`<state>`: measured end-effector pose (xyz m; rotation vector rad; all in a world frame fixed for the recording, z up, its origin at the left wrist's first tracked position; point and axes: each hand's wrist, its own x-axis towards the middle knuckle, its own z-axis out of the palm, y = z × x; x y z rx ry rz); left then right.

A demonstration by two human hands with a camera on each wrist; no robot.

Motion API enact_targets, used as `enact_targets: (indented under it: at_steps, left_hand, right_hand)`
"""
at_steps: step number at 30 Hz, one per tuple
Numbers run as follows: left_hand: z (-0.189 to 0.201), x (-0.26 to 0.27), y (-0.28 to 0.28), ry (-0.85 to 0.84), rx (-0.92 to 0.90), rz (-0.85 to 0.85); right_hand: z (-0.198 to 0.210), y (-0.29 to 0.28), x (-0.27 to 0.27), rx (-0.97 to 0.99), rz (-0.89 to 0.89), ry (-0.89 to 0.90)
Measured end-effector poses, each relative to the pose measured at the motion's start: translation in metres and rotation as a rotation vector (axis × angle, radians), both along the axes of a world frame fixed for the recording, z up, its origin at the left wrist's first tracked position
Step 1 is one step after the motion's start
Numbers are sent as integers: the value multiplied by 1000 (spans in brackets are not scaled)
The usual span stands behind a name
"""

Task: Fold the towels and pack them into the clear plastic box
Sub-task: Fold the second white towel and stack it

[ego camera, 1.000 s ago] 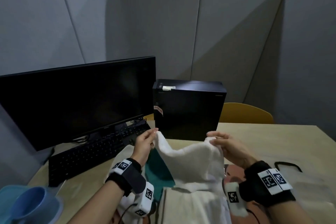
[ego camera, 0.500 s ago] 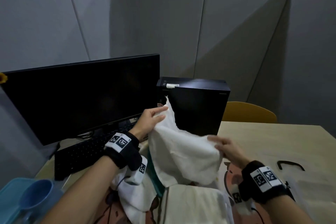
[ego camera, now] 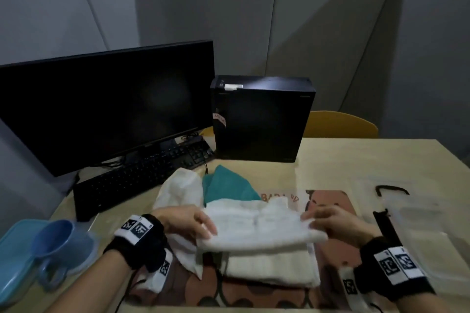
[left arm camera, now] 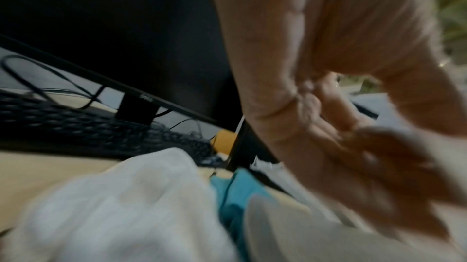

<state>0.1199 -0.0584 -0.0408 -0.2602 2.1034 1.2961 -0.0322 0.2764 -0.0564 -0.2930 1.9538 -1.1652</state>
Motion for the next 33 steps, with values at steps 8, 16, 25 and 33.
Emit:
enact_targets:
  at_steps: [8,16,25,33]
  left_hand:
    - [-22,19,9,-36,-139,-103]
    - [-3,27,14,11,-49,-82]
    - [48,18,25,123,-263,-17]
    - [140,-9,14,829,42,462]
  right_hand:
    - [5,-12,32,233,243,71]
    - [27,19,23,171,352,134]
    - [54,10,18,349,315,617]
    - [151,-23,-13,-377,-175,856]
